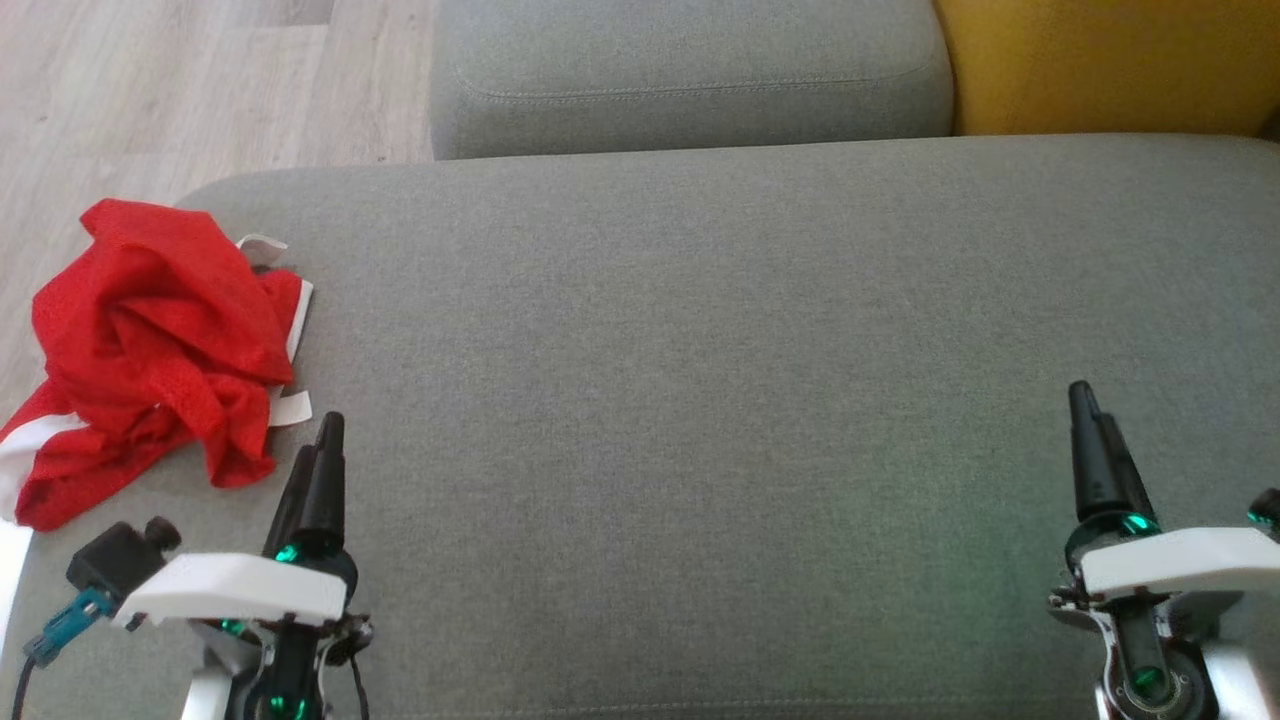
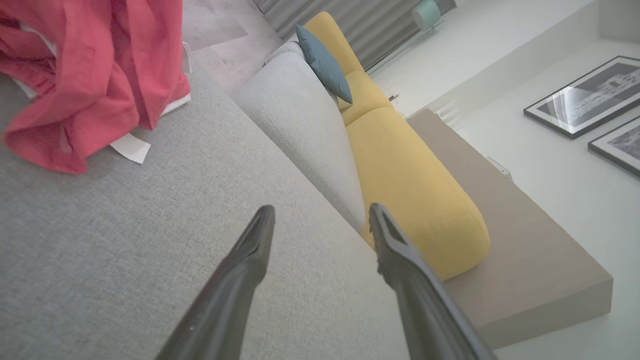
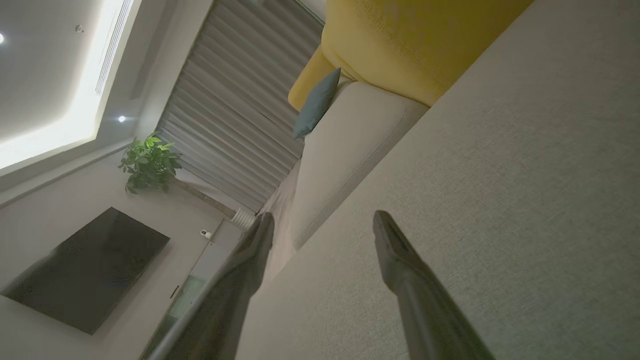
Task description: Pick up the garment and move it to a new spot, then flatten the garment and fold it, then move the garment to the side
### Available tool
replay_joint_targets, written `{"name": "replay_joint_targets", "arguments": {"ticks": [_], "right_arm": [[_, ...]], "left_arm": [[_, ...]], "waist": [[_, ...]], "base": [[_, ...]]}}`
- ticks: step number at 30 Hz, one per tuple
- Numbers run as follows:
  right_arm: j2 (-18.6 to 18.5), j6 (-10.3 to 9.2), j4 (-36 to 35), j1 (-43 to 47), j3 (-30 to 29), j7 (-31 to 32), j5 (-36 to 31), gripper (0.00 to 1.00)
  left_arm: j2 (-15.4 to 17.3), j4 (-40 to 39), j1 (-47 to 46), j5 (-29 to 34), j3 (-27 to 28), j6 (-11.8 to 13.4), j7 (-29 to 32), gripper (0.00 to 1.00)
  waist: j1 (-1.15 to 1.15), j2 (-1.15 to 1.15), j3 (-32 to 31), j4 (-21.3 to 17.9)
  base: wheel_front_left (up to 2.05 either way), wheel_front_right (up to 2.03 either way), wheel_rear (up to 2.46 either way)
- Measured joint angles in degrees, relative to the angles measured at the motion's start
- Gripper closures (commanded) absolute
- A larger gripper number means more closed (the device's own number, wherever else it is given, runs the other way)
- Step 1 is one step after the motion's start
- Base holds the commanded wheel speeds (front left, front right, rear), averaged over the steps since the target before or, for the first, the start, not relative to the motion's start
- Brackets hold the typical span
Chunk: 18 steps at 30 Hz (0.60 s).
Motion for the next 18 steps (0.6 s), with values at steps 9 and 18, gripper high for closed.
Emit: {"name": "replay_joint_targets", "arguments": {"ticks": [9,18], "right_arm": [[-0.4,0.0,-1.0,0.7,1.3,-0.7,-6.9,0.0],[-0.6,0.0,-1.8,1.1,2.4,-1.4,-13.4,0.0]], "left_arm": [[0.6,-0.7,-0.7,7.9,-1.7,0.5,-1.5,0.0],[1.3,-1.3,-0.7,15.1,-3.1,1.5,-3.0,0.0]], "waist": [[0.0,0.0,0.0,-0.1],[0.0,0.0,0.0,-0.2]], "base": [[0.0,0.0,0.0],[0.0,0.0,0.0]]}}
